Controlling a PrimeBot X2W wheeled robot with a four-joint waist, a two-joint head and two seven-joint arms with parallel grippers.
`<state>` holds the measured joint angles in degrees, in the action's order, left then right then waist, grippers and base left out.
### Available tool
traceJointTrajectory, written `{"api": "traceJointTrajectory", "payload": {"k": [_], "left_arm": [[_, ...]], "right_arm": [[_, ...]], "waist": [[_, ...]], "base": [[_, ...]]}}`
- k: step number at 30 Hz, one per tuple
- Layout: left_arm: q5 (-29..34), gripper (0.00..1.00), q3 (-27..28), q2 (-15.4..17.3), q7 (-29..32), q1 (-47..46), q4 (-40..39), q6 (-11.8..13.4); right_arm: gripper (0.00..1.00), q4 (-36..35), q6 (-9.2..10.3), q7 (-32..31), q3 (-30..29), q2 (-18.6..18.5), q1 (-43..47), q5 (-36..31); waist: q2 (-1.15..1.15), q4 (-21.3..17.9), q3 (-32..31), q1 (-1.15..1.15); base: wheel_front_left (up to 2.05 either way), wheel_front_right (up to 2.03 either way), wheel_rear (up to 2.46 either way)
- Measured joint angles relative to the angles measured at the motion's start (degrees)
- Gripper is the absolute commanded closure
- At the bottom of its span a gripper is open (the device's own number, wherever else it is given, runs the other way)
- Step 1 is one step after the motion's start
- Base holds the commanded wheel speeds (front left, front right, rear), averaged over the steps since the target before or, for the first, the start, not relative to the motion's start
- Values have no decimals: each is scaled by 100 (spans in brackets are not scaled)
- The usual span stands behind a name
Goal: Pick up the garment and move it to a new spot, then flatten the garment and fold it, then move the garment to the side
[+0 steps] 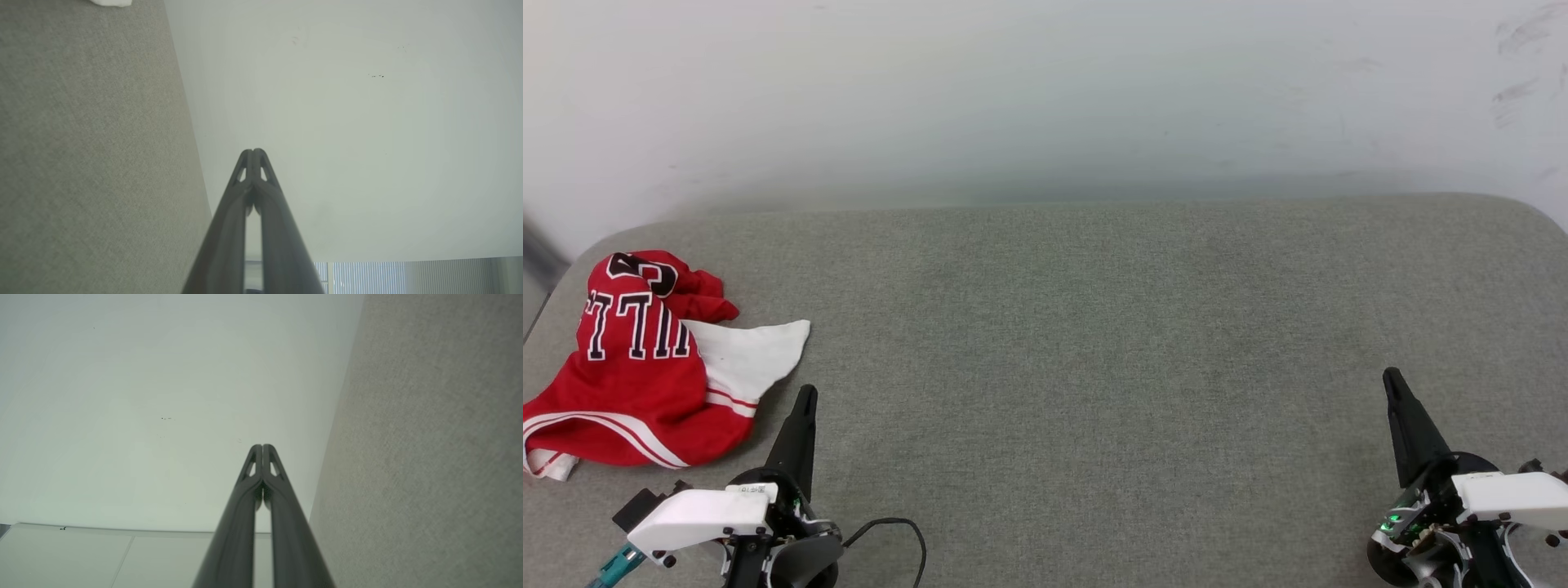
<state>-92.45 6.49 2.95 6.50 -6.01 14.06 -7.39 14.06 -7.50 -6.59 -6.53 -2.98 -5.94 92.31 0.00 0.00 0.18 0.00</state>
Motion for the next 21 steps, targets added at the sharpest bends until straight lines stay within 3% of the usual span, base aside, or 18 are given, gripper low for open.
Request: {"api": "traceJointTrajectory", "payload": {"k": [21], "left_arm": [[0,100,0,0,0,0,0,0]], "right_arm": [[100,0,0,0,0,0,0,0]], "waist": [[0,0,0,0]], "base": [[0,0,0]]}}
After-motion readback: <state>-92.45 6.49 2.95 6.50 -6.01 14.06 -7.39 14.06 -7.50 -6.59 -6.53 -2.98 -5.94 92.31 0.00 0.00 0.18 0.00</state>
